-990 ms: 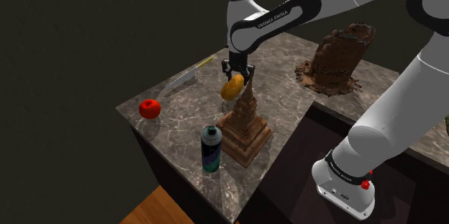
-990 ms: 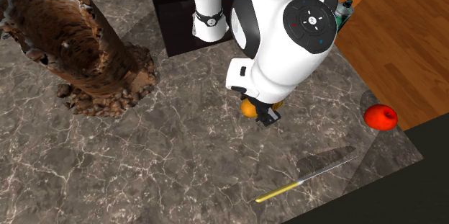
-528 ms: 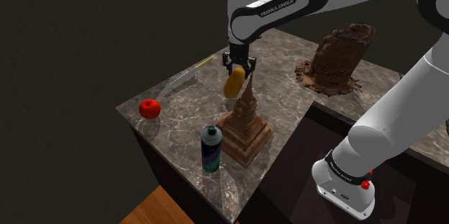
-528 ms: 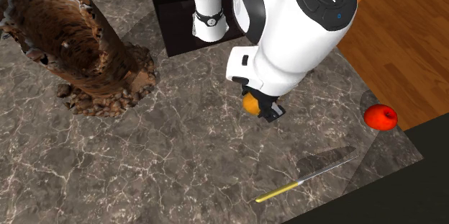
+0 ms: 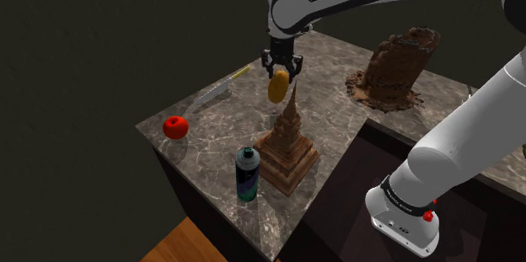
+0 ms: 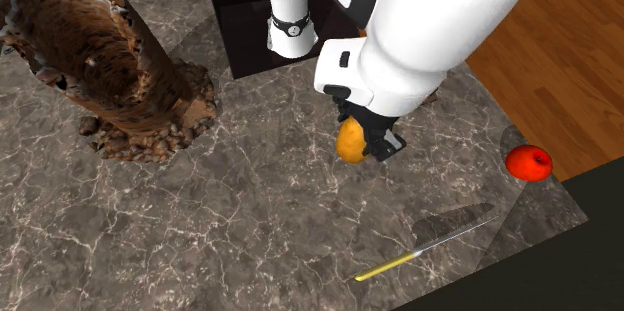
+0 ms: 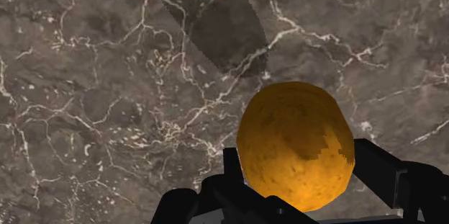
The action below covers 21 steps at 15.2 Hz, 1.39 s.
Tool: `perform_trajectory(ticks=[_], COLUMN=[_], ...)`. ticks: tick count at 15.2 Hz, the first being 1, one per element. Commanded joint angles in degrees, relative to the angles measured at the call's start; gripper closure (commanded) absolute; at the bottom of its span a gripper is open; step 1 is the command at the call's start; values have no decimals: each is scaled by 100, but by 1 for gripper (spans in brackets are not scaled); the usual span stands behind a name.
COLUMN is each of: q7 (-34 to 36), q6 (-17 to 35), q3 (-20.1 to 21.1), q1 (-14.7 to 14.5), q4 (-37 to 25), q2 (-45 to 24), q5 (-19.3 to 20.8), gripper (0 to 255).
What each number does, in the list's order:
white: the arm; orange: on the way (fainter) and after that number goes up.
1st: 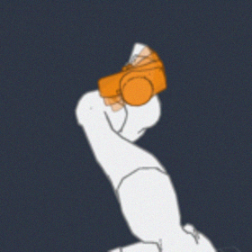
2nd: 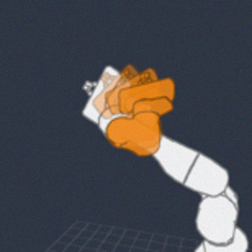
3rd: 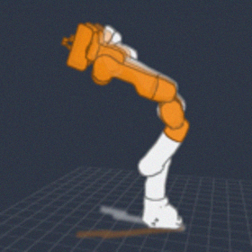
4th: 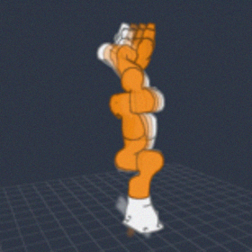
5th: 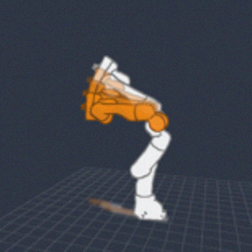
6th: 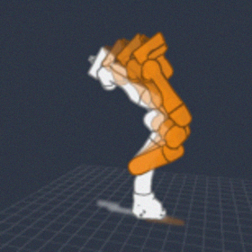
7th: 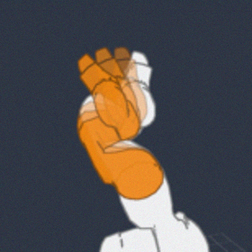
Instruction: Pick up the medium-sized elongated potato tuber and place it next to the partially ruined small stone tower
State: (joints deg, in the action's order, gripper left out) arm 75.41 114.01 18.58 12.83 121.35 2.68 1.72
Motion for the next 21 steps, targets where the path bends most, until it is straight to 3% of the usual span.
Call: perform_trajectory(ticks=[1, 21], q7=[-15, -130], q6=[-143, -1661], q3=[-3, -38], q1=[1, 18], q4=[-107, -1379], q2=[36, 297], q5=[-14, -100], gripper=[255, 255])
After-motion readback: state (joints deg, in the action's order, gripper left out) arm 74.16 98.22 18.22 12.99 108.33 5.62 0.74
